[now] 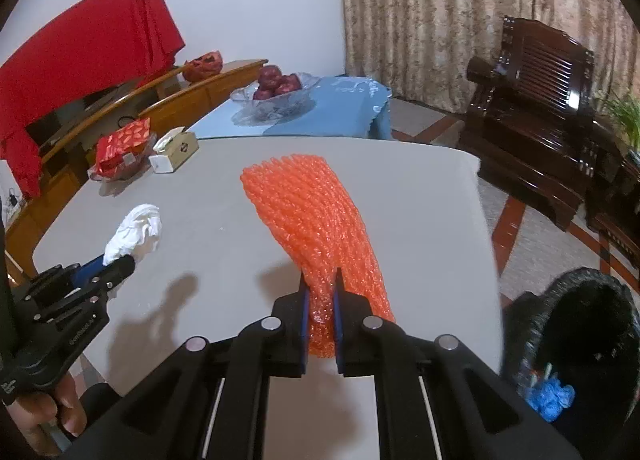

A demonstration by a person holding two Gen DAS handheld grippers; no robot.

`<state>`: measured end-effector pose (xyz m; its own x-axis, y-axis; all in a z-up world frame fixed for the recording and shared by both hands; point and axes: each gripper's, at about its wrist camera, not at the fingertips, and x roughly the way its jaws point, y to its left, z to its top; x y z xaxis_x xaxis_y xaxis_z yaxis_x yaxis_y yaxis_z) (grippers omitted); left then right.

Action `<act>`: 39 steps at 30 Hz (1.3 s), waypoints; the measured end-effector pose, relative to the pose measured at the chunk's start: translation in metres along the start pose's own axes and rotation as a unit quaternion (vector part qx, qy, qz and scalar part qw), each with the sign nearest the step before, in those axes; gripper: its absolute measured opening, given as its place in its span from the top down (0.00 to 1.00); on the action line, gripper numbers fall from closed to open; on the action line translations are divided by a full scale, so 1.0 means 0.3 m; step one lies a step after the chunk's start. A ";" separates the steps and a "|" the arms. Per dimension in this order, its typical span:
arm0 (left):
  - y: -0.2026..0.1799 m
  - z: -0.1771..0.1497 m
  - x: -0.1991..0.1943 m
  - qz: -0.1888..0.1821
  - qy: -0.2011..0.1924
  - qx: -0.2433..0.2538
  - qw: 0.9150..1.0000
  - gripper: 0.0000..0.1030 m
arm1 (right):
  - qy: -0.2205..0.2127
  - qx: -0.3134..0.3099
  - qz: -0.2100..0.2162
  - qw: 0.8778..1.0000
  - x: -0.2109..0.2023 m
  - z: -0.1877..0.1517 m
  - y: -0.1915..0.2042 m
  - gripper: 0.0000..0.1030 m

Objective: Collect trash
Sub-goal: 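Carry the tissue and orange net over the bin with both tools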

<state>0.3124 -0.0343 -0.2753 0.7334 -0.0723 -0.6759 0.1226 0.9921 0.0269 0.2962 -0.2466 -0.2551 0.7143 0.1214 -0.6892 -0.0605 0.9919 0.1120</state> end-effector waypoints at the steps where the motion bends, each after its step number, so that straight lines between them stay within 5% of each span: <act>1: -0.013 -0.005 -0.017 -0.002 -0.001 0.002 1.000 0.81 | -0.001 0.002 -0.001 1.000 -0.014 -0.005 -0.005 0.91; 18: -0.172 -0.043 -0.195 -0.020 -0.014 0.022 0.999 0.81 | -0.031 0.027 -0.032 0.999 -0.270 -0.098 -0.142 0.91; 39: -0.460 -0.091 -0.295 -0.054 -0.011 0.045 0.997 0.81 | -0.035 0.065 -0.073 0.995 -0.430 -0.219 -0.386 0.91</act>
<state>0.2124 -0.1619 -0.2395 0.7275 -0.1812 -0.6618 0.2596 0.9655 0.0210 0.1651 -0.3745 -0.2262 0.7556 -0.0319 -0.6542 0.1359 0.9847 0.1090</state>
